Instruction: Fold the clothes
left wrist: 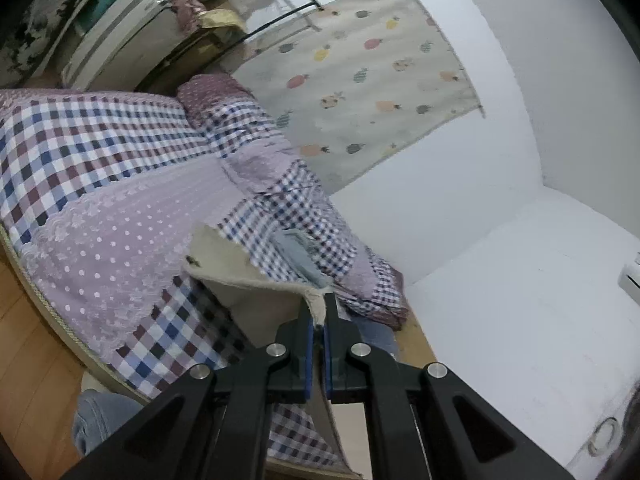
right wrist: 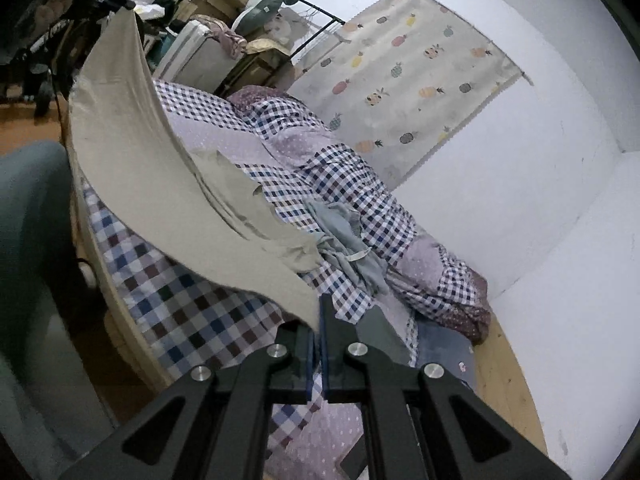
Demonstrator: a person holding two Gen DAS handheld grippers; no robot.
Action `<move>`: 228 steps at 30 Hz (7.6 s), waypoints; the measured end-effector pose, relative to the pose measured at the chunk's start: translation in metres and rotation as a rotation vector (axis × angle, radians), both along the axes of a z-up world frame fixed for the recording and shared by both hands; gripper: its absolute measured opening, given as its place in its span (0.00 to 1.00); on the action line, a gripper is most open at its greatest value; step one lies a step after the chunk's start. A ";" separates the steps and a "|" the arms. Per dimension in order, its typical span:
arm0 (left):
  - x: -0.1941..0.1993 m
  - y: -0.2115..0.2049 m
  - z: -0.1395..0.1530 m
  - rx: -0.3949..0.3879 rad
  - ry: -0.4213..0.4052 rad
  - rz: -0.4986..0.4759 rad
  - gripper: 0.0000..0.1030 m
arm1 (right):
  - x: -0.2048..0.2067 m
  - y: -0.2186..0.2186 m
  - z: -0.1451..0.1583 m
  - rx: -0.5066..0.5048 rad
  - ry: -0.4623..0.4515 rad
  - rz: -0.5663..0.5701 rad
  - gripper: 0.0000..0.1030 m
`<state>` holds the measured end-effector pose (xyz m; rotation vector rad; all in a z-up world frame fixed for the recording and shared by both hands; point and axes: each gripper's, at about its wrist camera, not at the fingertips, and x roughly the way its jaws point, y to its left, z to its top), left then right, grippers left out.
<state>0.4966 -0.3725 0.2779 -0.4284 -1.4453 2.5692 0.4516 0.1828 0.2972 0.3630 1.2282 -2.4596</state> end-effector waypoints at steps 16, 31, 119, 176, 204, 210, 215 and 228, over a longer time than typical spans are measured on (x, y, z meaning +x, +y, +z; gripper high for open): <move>0.063 0.021 0.078 -0.020 0.227 -0.045 0.02 | 0.070 0.058 0.098 -0.140 0.102 0.022 0.00; -0.094 -0.009 0.052 0.036 -0.060 -0.084 0.02 | -0.066 0.048 0.086 -0.184 -0.086 -0.032 0.00; -0.192 0.000 -0.297 -0.240 -0.629 -0.356 0.13 | -0.236 0.080 -0.252 -0.647 -1.027 -0.403 0.47; -0.184 -0.026 -0.291 0.268 -0.362 -0.223 0.81 | -0.155 -0.219 -0.179 -0.264 -0.380 0.240 0.79; -0.178 -0.029 -0.280 0.300 -0.443 -0.166 0.72 | -0.109 -0.417 -0.306 0.036 -0.158 0.462 0.07; -0.184 -0.012 -0.289 0.336 -0.429 -0.182 0.73 | -0.114 -0.410 -0.273 -0.039 -0.177 0.486 0.04; -0.200 0.007 -0.300 0.370 -0.421 -0.217 0.73 | -0.122 -0.402 -0.253 -0.073 -0.192 0.499 0.04; -0.223 0.010 -0.304 0.333 -0.359 -0.216 0.36 | -0.123 -0.391 -0.247 -0.078 -0.211 0.521 0.04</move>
